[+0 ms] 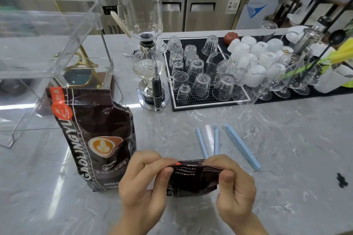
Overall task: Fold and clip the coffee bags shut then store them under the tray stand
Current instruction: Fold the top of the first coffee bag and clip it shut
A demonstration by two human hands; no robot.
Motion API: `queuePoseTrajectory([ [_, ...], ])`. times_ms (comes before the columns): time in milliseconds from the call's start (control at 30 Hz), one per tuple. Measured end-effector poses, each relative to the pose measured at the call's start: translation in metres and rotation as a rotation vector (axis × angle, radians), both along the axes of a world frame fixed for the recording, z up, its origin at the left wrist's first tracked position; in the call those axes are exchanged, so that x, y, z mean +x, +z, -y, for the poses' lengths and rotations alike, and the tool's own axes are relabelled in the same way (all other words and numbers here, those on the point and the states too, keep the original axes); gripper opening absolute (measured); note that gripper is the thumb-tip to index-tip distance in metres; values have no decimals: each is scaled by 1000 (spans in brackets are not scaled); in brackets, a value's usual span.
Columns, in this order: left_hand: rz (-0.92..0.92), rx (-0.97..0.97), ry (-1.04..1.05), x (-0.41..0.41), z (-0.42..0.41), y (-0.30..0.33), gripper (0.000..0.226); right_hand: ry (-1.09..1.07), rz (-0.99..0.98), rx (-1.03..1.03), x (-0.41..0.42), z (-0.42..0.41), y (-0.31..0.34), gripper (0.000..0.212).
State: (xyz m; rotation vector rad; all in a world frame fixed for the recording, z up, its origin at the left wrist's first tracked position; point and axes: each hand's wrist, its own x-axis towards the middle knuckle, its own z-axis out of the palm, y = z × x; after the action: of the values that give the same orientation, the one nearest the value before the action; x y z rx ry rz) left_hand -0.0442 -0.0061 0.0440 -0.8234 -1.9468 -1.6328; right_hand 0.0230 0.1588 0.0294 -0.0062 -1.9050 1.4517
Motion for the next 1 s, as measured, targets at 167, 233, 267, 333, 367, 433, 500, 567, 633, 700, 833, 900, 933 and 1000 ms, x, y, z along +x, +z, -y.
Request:
queuePoseTrajectory([
  [167, -26, -11, 39, 0, 6, 9, 11, 37, 6, -37, 3, -2, 7, 49],
  [233, -21, -10, 44, 0, 7, 12, 14, 44, 21, -45, 3, -3, 8, 47],
  [267, -22, -7, 39, 0, 7, 12, 15, 53, 23, -50, 3, -5, 9, 44],
  [333, -25, -8, 26, -1, 8, 13, 17, 68, 20, -74, 3, -9, 10, 44],
  [367, -24, -9, 22, -1, 8, 13, 18, 55, 27, -92, 3, -13, 10, 46],
  [433, -21, -13, 18, -1, 9, 13, 18, -54, 99, -91, 1, -21, 9, 47],
  [500, -23, -22, 19, 0, 10, 12, 18, -190, 228, -64, -4, -31, 4, 39],
  [567, -22, -23, 21, 0, 10, 12, 17, -256, 357, -45, -9, -40, -2, 29],
  [633, -20, -23, 23, 0, 10, 12, 17, -269, 469, 21, -13, -48, -11, 25],
  [700, -16, -24, 25, 0, 10, 12, 17, -267, 576, 121, -16, -55, -20, 18],
  [833, 0, -14, 24, 1, 10, 12, 15, -242, 781, 304, -25, -63, -34, 18],
  [900, 4, -21, 25, 2, 10, 12, 15, -260, 846, 400, -31, -62, -37, 25],
  [933, 7, -21, 25, 2, 10, 12, 15, -268, 872, 444, -34, -61, -37, 28],
  [1000, 14, -16, 23, 3, 10, 13, 15, -257, 932, 498, -39, -59, -36, 33],
])
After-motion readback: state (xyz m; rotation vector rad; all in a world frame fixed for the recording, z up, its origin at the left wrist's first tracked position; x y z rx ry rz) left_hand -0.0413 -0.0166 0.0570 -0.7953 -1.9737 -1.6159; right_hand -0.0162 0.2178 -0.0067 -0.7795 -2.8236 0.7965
